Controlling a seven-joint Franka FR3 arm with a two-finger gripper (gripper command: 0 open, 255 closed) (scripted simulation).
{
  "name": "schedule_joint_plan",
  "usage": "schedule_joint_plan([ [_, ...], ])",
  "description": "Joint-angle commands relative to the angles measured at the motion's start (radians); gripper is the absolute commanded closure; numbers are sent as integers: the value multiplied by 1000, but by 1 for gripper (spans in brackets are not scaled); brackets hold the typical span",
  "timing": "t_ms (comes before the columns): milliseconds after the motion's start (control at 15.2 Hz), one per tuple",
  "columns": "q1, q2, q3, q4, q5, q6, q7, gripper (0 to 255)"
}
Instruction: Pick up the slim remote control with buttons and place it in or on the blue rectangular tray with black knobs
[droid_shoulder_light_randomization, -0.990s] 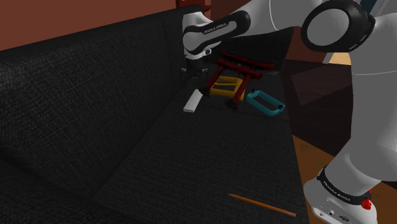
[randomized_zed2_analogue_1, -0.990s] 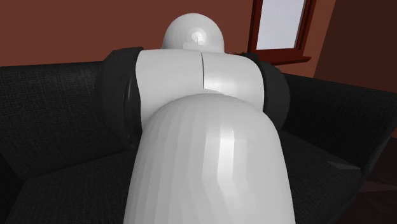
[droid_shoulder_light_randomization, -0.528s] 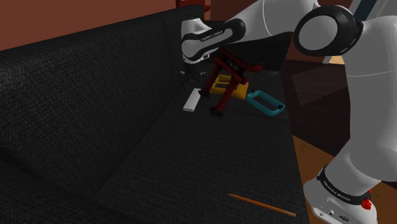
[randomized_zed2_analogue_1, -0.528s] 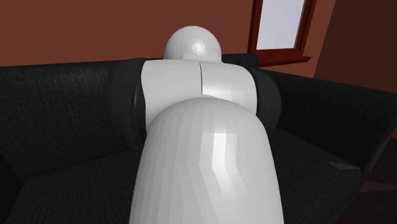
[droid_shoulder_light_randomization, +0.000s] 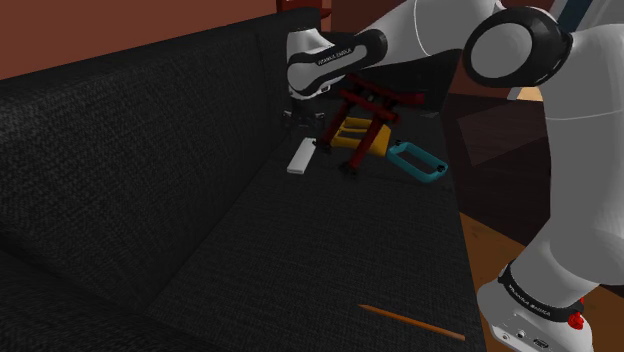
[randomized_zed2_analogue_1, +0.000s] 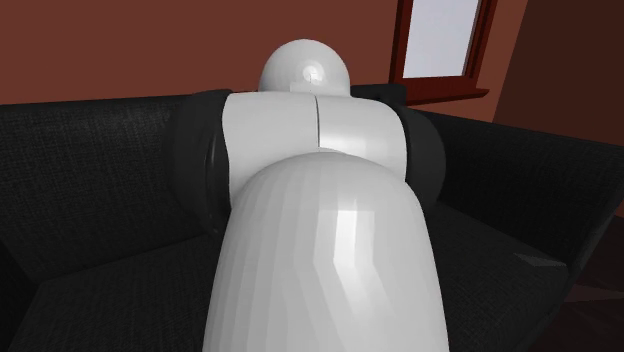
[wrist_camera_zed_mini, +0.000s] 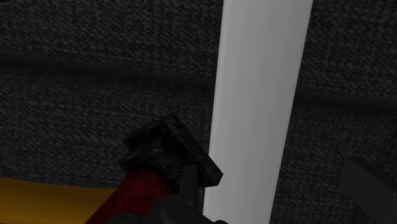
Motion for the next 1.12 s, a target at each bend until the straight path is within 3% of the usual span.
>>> schedule_joint_plan([
  [0,-5,57,-7,4,-1,-13,-4,255],
  [198,-21,72,-12,26,1,-19,-28,255],
  [462,-26,-14,-5,-92,9,15,-20,255],
  [594,-22,-36,-2,-59,9,13,-18,255],
  [660,-22,-36,-2,-59,8,13,-18,0],
  [858,23,21,16,56,-11,-99,-32,0],
  [1056,22,32,14,32,-14,-64,-30,0],
])
